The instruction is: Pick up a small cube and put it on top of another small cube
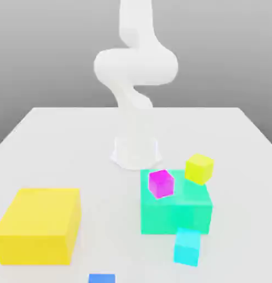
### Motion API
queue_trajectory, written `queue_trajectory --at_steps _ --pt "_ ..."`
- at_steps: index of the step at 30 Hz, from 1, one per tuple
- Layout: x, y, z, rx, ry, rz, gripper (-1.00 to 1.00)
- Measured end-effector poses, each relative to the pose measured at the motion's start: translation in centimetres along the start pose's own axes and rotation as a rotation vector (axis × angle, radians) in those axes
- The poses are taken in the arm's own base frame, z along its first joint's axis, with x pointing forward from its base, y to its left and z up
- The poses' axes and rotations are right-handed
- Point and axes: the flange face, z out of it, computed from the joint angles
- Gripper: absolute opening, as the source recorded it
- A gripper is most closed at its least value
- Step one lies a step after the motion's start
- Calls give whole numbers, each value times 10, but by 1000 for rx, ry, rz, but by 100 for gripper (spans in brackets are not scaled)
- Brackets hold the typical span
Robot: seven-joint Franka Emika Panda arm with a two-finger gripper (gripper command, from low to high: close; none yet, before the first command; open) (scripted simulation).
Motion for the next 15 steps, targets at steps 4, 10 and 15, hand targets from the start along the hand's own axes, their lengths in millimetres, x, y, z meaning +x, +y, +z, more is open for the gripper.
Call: queue_trajectory --at_steps 4,10,15 --pt "-26 -1 88 -92 -87 42 0" --pt "-82 18 204 -232 -203 99 0" --pt "-143 51 284 -356 -292 142 0"
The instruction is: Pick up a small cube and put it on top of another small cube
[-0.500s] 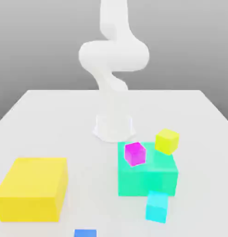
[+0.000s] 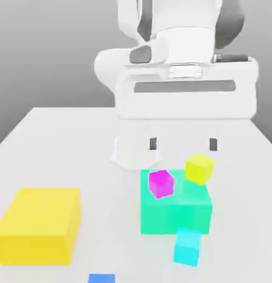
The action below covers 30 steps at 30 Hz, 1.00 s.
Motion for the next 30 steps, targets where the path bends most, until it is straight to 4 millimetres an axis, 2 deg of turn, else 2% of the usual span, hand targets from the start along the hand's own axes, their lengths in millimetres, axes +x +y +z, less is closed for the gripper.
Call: queue_trajectory --at_steps 4,8,13,14,21,27,30 --pt "-36 18 74 -102 -66 29 0" --pt "-70 48 138 -204 -122 67 0" --pt "-83 65 197 -226 -133 77 0" --pt "-85 68 207 -227 -133 76 -100" --pt "-86 68 209 -226 -133 76 -100" --pt "-79 56 150 -226 -133 60 -100" --pt "-96 54 119 -220 -141 -81 -100"
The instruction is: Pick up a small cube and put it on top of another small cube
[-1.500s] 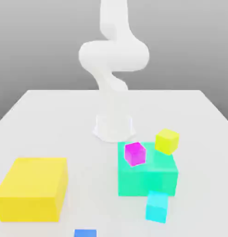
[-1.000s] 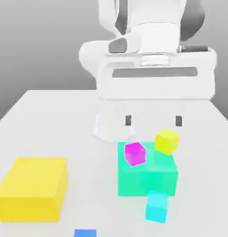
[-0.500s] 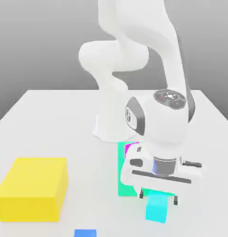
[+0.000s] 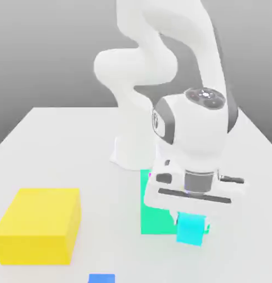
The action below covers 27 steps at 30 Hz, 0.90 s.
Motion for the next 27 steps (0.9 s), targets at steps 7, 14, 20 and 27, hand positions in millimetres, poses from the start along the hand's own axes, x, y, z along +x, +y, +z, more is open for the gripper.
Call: queue_trajectory --at_steps 7,14,20,27 --pt "-42 22 -56 -7 11 -336 -100" --pt "-86 56 -99 -4 6 -684 -100" --pt "-120 92 -124 7 -8 -987 -100" --pt "-126 98 -67 9 -10 -1052 100"
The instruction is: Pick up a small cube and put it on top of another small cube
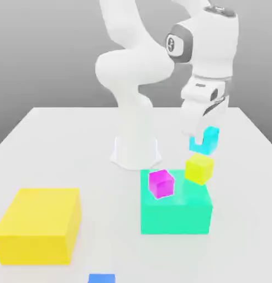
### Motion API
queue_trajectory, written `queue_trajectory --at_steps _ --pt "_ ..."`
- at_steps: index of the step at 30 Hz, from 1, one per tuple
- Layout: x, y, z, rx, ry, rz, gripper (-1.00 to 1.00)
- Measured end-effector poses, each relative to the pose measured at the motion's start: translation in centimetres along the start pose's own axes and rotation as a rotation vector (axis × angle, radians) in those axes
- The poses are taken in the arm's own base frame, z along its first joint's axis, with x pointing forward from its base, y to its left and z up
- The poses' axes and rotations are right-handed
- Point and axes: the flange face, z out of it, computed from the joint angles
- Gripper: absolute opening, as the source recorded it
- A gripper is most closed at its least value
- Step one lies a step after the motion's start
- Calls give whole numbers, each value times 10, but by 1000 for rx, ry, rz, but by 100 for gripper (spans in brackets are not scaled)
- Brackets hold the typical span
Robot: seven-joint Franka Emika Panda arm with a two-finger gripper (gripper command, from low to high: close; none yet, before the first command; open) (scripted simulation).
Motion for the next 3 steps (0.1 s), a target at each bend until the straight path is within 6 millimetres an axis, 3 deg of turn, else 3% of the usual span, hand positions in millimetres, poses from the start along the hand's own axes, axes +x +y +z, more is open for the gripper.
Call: queue_trajectory --at_steps 3 --pt "0 0 0 0 0 0 100"
